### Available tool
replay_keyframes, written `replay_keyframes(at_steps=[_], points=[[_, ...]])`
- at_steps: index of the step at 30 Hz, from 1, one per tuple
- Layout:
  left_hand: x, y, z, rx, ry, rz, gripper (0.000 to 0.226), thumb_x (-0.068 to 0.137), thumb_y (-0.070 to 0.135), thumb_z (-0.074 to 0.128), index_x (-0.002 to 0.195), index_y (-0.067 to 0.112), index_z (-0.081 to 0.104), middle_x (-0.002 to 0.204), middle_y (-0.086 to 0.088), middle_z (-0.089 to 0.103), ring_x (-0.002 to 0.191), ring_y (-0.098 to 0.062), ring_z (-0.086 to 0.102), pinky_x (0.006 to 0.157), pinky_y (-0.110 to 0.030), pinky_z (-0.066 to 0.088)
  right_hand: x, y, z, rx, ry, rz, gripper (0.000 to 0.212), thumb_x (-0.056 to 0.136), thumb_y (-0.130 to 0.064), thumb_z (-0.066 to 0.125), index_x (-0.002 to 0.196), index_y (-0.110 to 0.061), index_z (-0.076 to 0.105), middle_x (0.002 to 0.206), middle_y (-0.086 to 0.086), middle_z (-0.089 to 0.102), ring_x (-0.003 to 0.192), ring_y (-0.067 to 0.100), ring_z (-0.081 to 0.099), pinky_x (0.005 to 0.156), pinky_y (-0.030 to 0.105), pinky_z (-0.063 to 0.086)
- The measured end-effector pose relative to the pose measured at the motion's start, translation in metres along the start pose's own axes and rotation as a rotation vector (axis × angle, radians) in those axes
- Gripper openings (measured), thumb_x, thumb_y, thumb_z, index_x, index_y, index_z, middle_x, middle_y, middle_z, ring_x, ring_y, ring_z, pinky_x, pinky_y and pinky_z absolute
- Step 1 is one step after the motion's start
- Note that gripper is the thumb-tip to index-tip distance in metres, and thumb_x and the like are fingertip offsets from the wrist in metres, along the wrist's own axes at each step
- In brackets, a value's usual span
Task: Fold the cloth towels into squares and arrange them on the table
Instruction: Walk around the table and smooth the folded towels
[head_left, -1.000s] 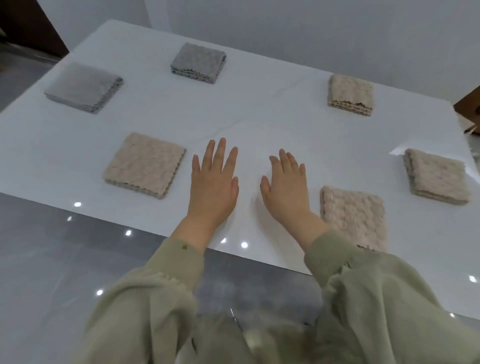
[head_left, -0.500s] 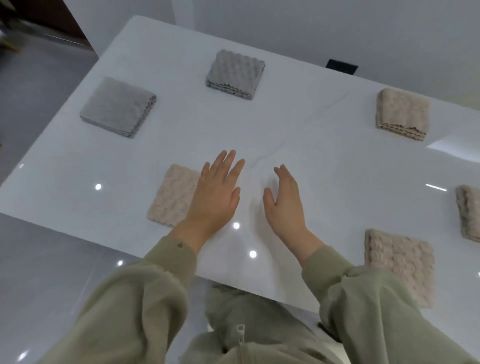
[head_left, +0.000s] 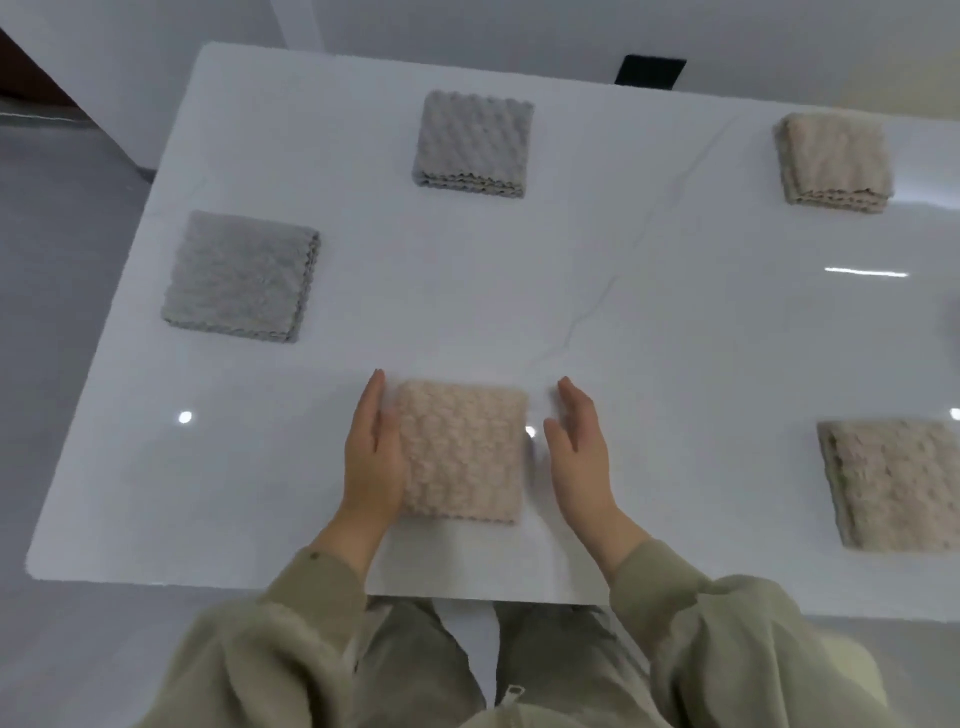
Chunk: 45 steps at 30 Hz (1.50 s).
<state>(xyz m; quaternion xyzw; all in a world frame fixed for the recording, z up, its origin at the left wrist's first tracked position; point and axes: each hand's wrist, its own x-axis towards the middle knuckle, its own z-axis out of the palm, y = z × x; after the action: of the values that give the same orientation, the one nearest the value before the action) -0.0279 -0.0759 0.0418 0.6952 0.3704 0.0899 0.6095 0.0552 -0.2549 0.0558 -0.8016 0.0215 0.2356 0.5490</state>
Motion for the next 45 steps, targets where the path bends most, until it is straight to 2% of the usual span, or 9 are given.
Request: replay_keyframes(at_steps=[3, 6, 12, 18, 25, 30, 37, 41, 45], points=[[-0.002, -0.010, -0.004, 0.000, -0.110, 0.055, 0.049, 0.101, 0.028, 0.034, 0.148, 0.017, 0.023, 0.149, 0.015, 0.025, 0.137, 0.003, 0.024, 0.105, -0.003, 0.020, -0.017, 0.004, 0.022, 0.046, 0.019, 0.009, 0.052, 0.096, -0.013, 0.046, 0.145, -0.019, 0.029, 0.146, -0.008, 0.035, 0.135, 0.006, 0.032, 0.110, 0.022, 0.026], [-0.002, -0.017, -0.003, 0.002, -0.191, 0.103, 0.057, 0.095, 0.035, 0.032, 0.148, 0.016, 0.023, 0.150, 0.013, 0.026, 0.137, 0.005, 0.024, 0.111, -0.011, 0.020, -0.025, 0.007, 0.038, 0.088, 0.065, 0.012, 0.055, 0.092, -0.017, 0.046, 0.145, -0.018, 0.031, 0.142, -0.010, 0.038, 0.132, 0.005, 0.036, 0.112, 0.026, 0.029], [-0.010, -0.022, -0.001, 0.046, -0.258, 0.164, 0.060, 0.093, 0.033, 0.031, 0.148, 0.011, 0.020, 0.151, 0.012, 0.019, 0.138, 0.005, 0.017, 0.112, -0.011, 0.014, -0.034, 0.004, 0.054, 0.002, 0.080, 0.004, 0.066, 0.082, -0.033, 0.041, 0.145, -0.018, 0.033, 0.144, -0.011, 0.037, 0.128, 0.000, 0.035, 0.094, -0.001, 0.027], [-0.015, -0.020, -0.007, -0.002, -0.201, 0.116, 0.053, 0.099, 0.026, 0.034, 0.148, 0.009, 0.020, 0.149, 0.009, 0.022, 0.139, -0.001, 0.020, 0.109, -0.006, 0.017, -0.042, 0.007, 0.041, 0.038, 0.114, 0.020, 0.053, 0.095, -0.019, 0.046, 0.146, -0.018, 0.029, 0.148, -0.004, 0.036, 0.131, 0.007, 0.036, 0.105, 0.022, 0.030], [-0.020, -0.018, 0.005, -0.001, -0.197, 0.106, 0.066, 0.090, 0.036, 0.034, 0.149, 0.011, 0.018, 0.153, 0.003, 0.023, 0.139, -0.003, 0.021, 0.112, -0.014, 0.017, -0.044, 0.003, 0.061, 0.006, 0.082, 0.005, 0.068, 0.081, -0.032, 0.043, 0.145, -0.017, 0.029, 0.138, -0.008, 0.042, 0.121, 0.006, 0.044, 0.101, 0.025, 0.038], [-0.017, -0.024, -0.002, -0.005, -0.174, 0.148, 0.063, 0.091, 0.035, 0.035, 0.148, 0.010, 0.022, 0.150, 0.006, 0.026, 0.138, -0.004, 0.025, 0.107, -0.005, 0.020, -0.037, 0.010, 0.043, -0.029, 0.070, -0.034, 0.061, 0.081, -0.032, 0.043, 0.140, -0.021, 0.036, 0.130, -0.014, 0.046, 0.118, 0.004, 0.046, 0.098, 0.019, 0.037], [-0.023, -0.029, 0.004, -0.176, 0.086, 0.082, 0.060, 0.091, 0.035, 0.038, 0.146, 0.011, 0.030, 0.147, 0.001, 0.037, 0.133, -0.002, 0.038, 0.110, -0.021, 0.033, 0.007, 0.009, 0.010, -0.063, -0.072, -0.149, 0.050, 0.090, -0.015, 0.048, 0.139, -0.013, 0.039, 0.134, -0.007, 0.047, 0.121, 0.002, 0.044, 0.101, 0.014, 0.031], [-0.037, -0.039, 0.017, -0.243, 0.428, 0.025, 0.054, 0.094, 0.029, 0.037, 0.144, 0.010, 0.034, 0.146, 0.001, 0.039, 0.132, -0.005, 0.039, 0.113, -0.033, 0.032, 0.051, -0.001, -0.013, -0.180, -0.303, -0.258, 0.046, 0.093, -0.007, 0.047, 0.138, -0.013, 0.042, 0.133, -0.009, 0.047, 0.123, 0.003, 0.043, 0.095, 0.001, 0.029], [-0.076, -0.050, 0.050, -0.340, 0.759, -0.042, 0.048, 0.100, 0.019, 0.034, 0.147, 0.011, 0.024, 0.151, 0.002, 0.027, 0.139, -0.008, 0.029, 0.117, -0.035, 0.022, 0.083, -0.014, -0.016, -0.346, -0.563, -0.390, 0.050, 0.087, -0.024, 0.045, 0.136, -0.016, 0.044, 0.131, -0.015, 0.047, 0.121, -0.002, 0.042, 0.095, -0.003, 0.028]])
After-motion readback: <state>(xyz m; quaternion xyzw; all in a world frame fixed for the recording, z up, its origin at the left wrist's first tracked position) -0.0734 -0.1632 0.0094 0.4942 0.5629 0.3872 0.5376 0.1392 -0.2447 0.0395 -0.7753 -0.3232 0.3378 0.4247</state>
